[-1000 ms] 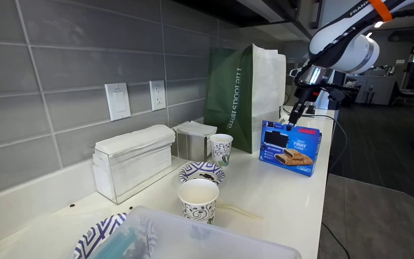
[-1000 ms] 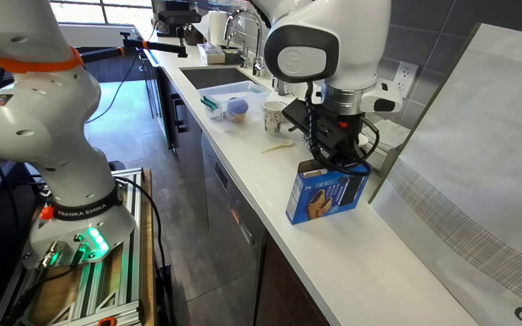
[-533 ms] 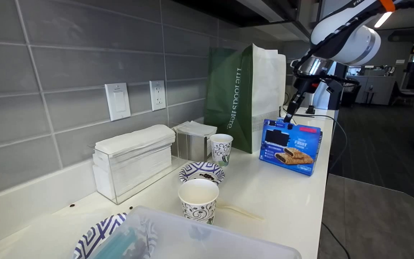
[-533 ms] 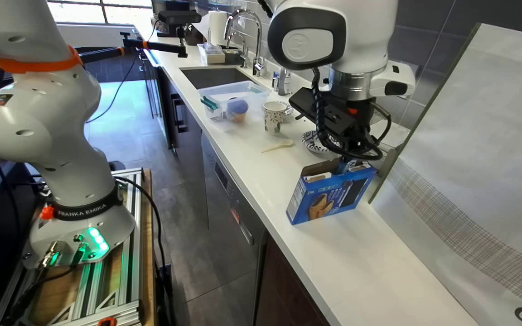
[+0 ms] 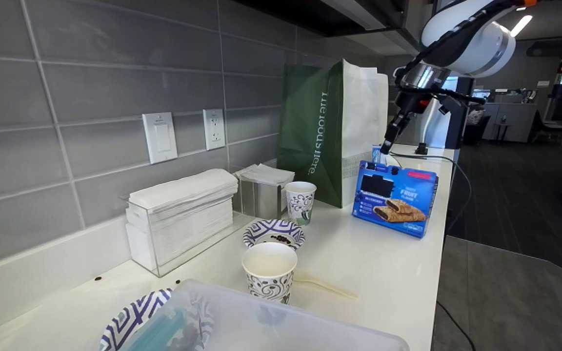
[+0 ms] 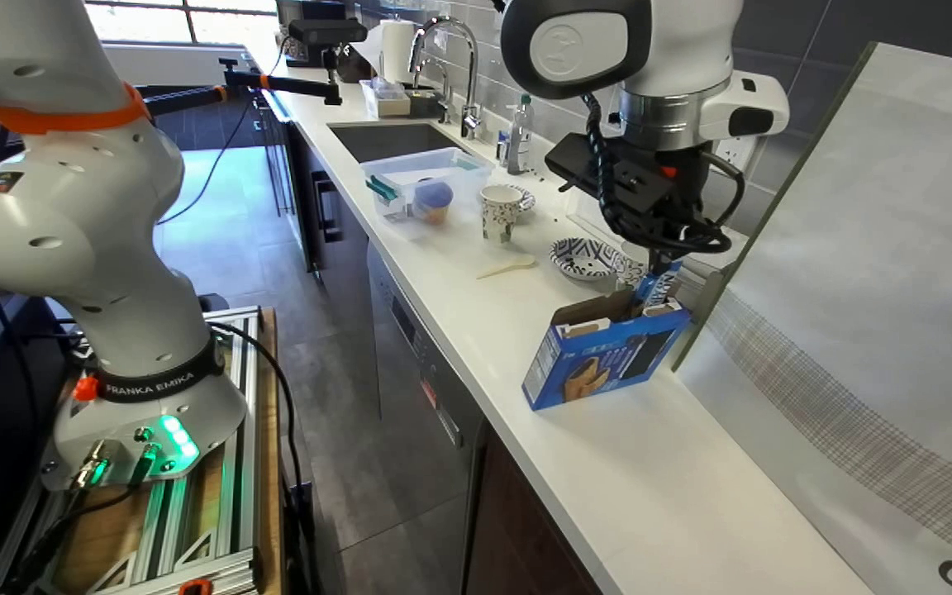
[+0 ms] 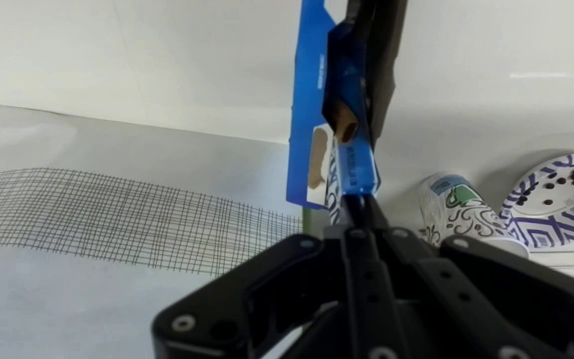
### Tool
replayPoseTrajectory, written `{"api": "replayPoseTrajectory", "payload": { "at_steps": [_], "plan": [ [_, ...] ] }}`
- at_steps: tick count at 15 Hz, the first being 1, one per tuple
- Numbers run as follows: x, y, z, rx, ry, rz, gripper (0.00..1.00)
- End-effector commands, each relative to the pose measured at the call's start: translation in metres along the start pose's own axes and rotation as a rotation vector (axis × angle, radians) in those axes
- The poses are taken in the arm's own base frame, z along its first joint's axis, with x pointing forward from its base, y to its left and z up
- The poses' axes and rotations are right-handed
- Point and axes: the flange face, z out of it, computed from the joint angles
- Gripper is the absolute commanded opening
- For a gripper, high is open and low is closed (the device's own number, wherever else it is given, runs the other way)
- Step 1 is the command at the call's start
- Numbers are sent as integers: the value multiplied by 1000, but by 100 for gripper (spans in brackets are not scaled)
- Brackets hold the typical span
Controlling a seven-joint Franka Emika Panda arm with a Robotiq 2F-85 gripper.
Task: Remove one sachet from the blue box
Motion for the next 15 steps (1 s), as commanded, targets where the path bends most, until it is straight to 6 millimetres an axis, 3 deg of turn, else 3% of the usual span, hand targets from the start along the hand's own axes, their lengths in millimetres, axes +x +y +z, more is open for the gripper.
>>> {"api": "replayPoseTrajectory", "payload": {
  "at_steps": [1, 15],
  "plan": [
    [10, -1, -16, -7, 3, 12, 0],
    [52, -13, -67, -21, 136, -101, 0]
  ]
}}
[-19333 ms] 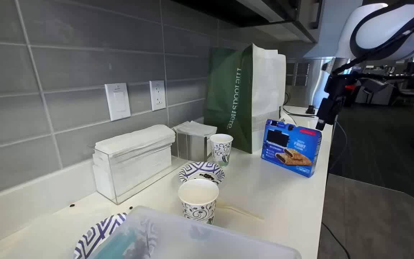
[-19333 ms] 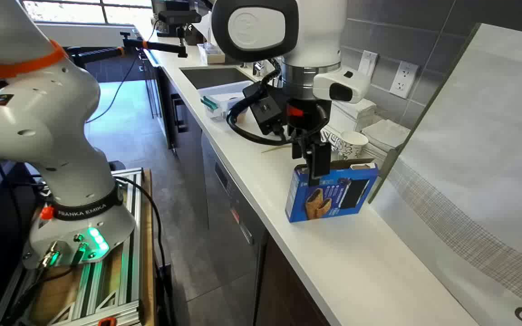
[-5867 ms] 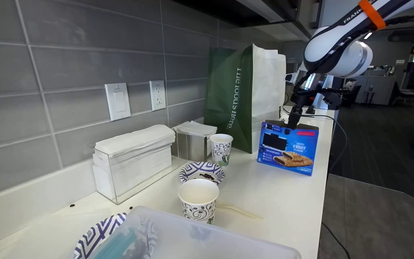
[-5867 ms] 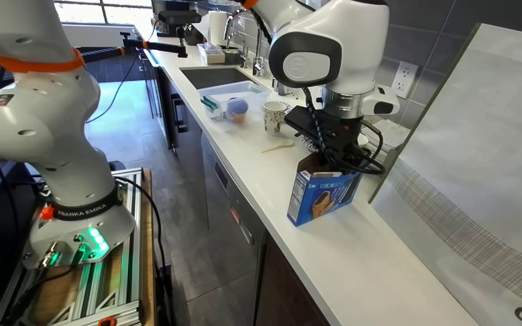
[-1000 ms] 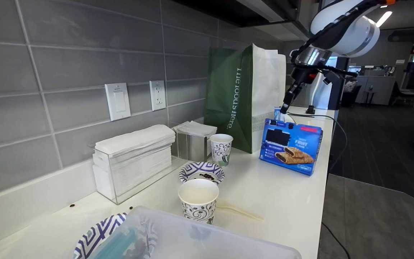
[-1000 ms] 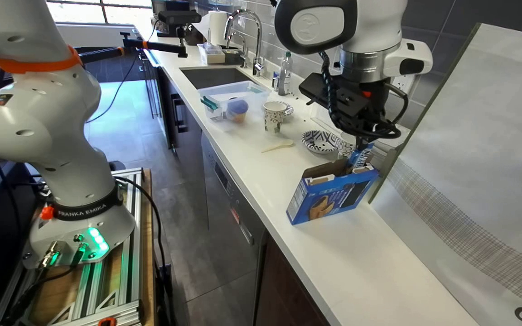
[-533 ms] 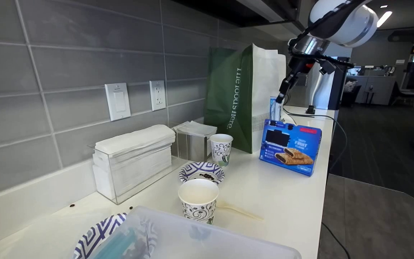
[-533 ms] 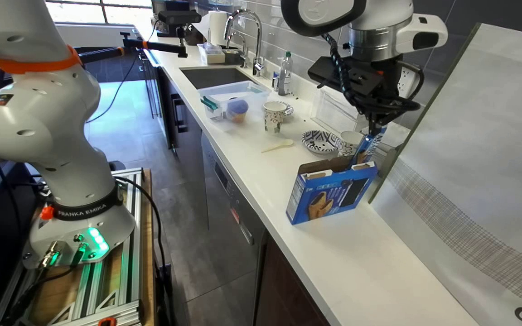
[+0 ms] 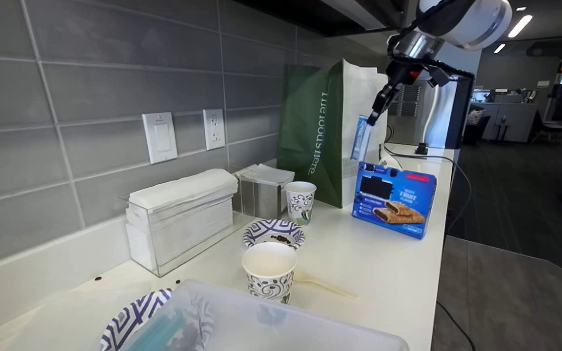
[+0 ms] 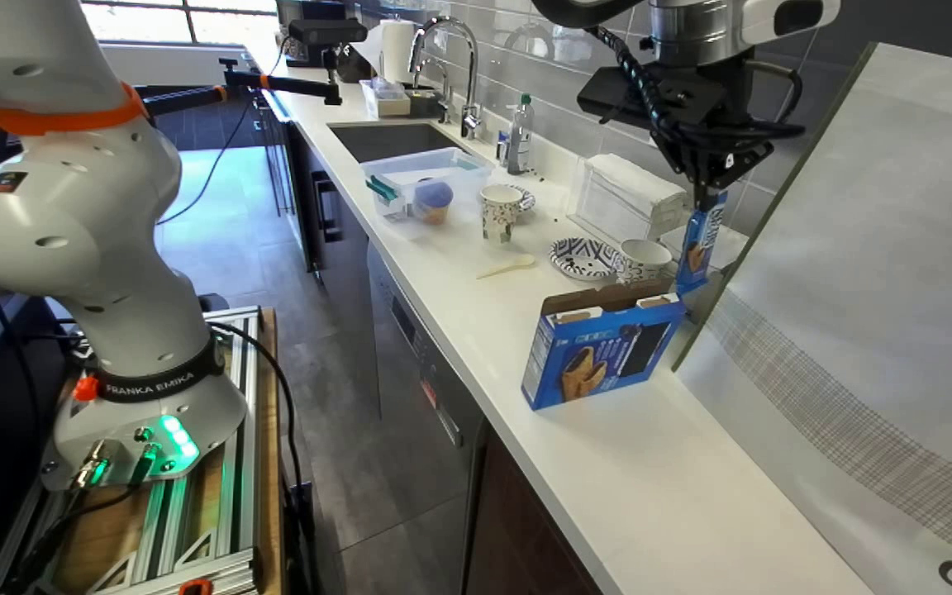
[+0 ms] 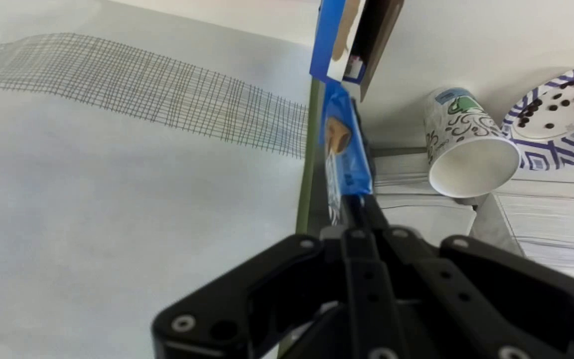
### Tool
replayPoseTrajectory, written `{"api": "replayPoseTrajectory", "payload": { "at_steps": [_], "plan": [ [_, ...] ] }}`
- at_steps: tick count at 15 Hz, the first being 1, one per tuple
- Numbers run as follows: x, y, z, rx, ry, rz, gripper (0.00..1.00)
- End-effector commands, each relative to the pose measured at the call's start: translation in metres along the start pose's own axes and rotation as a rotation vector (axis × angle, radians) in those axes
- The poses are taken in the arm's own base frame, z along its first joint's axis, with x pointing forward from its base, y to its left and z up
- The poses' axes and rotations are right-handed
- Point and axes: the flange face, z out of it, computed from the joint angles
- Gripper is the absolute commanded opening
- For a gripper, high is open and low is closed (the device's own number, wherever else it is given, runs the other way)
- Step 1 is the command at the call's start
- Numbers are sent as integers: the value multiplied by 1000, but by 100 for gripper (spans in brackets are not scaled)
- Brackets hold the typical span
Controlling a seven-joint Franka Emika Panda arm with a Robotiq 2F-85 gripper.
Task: Remove one sachet from the blue box
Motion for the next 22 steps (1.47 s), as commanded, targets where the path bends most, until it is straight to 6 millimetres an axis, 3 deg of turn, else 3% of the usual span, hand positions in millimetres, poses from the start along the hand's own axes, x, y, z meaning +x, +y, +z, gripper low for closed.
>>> {"api": "replayPoseTrajectory", "payload": {
  "at_steps": [1, 6, 11, 16, 22],
  "plan": [
    [8, -1, -15, 38, 41, -58, 0],
    [14, -7, -34, 194, 169, -165, 0],
    [9, -20, -34, 456, 215, -252, 0],
    [-8, -44, -15, 744, 172, -291, 0],
    [-29, -79, 17, 970, 21, -349, 0]
  ]
}}
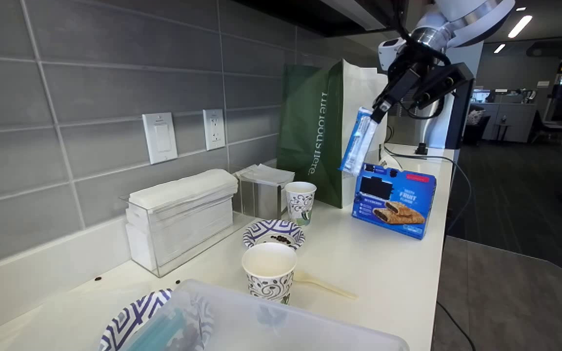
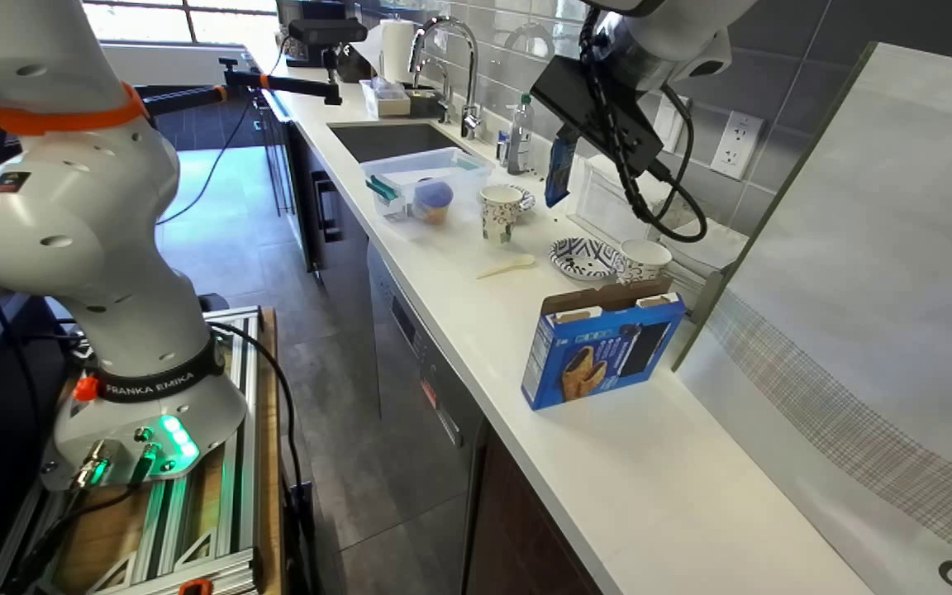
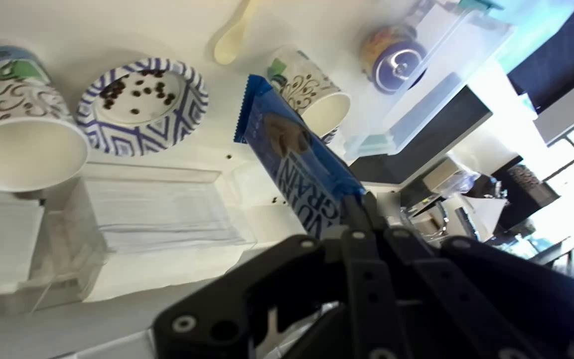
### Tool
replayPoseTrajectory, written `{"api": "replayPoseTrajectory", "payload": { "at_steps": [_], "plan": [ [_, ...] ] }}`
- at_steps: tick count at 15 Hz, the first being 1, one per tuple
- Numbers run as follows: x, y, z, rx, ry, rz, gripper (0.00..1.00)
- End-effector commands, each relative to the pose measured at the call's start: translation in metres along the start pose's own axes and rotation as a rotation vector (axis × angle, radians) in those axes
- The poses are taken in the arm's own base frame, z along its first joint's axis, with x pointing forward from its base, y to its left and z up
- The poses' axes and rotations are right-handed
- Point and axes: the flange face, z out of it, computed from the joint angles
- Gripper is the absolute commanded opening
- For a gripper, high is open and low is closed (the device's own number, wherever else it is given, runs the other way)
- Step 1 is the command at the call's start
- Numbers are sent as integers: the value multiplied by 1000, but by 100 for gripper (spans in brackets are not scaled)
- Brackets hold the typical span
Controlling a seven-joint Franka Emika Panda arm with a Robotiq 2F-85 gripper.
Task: Remove one sachet from the blue box
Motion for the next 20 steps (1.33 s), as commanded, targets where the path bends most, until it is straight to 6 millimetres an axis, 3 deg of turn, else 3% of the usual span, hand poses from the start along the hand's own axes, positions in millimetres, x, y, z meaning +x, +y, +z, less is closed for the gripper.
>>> {"api": "replayPoseTrajectory", "payload": {
  "at_steps": [1, 12, 16, 20],
  "plan": [
    [-10, 3, 29, 132, -54, -16, 0],
    [-55, 5, 145, 411, -285, -167, 0],
    [-69, 5, 171, 411, -399, -241, 0],
    [-76, 13, 184, 348, -449, -290, 0]
  ]
}}
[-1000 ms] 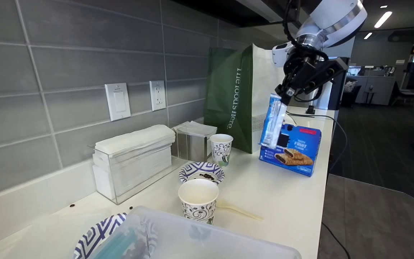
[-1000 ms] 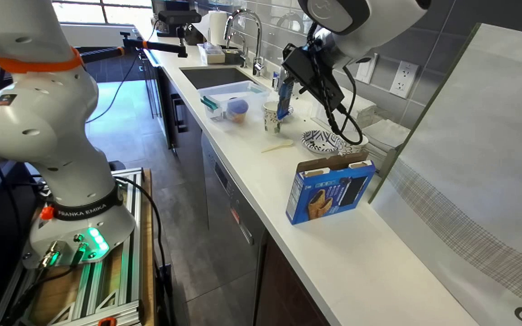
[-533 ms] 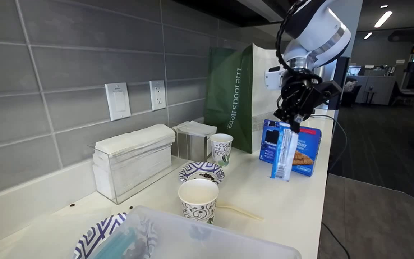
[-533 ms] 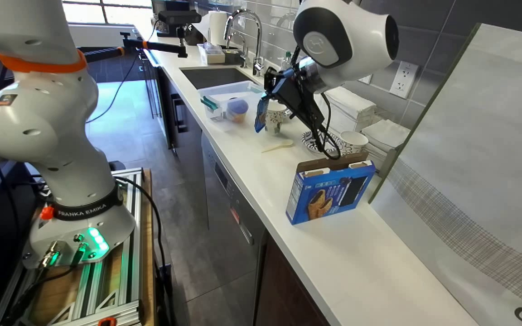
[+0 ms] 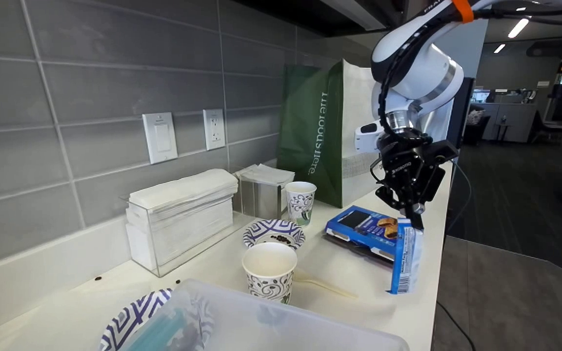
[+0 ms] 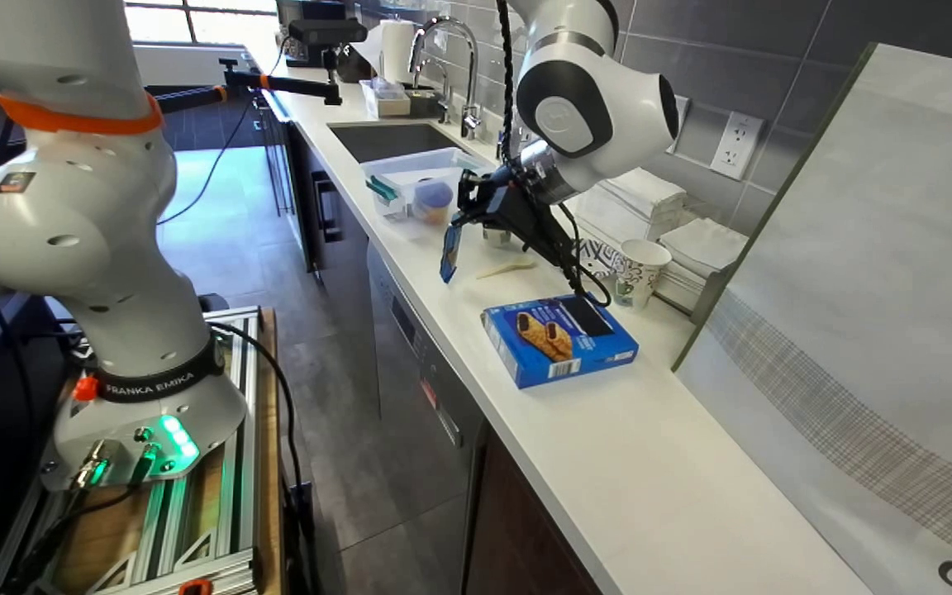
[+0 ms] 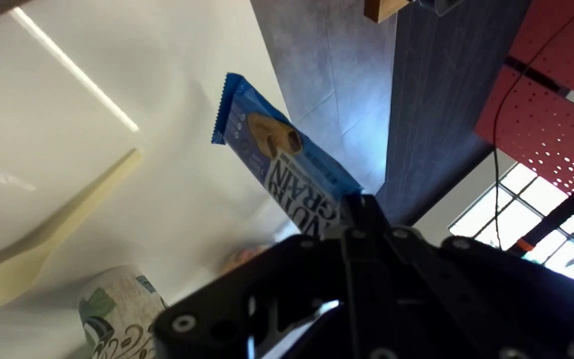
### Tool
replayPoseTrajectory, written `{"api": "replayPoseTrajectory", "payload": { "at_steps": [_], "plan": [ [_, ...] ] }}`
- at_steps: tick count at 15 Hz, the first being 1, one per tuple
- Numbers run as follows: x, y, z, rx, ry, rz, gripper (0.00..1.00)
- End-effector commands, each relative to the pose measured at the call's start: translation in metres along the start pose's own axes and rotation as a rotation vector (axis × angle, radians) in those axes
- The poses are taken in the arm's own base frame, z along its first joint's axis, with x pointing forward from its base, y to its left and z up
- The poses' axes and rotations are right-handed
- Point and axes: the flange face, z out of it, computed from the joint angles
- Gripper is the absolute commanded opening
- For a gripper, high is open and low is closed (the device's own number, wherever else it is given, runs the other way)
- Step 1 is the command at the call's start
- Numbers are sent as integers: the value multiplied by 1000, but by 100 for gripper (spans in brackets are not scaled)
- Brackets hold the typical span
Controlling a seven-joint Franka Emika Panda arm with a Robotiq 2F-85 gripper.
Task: Remove one sachet from the blue box
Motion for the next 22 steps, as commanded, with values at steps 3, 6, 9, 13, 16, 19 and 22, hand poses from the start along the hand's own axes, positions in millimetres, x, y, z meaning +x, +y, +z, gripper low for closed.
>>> {"api": "replayPoseTrajectory", "payload": {
  "at_steps": [3, 6, 9, 13, 16, 19, 22],
  "plan": [
    [-10, 14, 11, -92, -52, -18, 0],
    [-18, 20, 15, -119, -46, 1, 0],
    [-23, 27, 16, -175, -50, 13, 0],
    [-29, 41, 10, -335, -49, 29, 40],
    [-27, 46, -3, -485, -40, 47, 62],
    [-11, 34, -34, -664, -52, 99, 86],
    [6, -4, -74, -794, -70, 210, 100]
  ]
}}
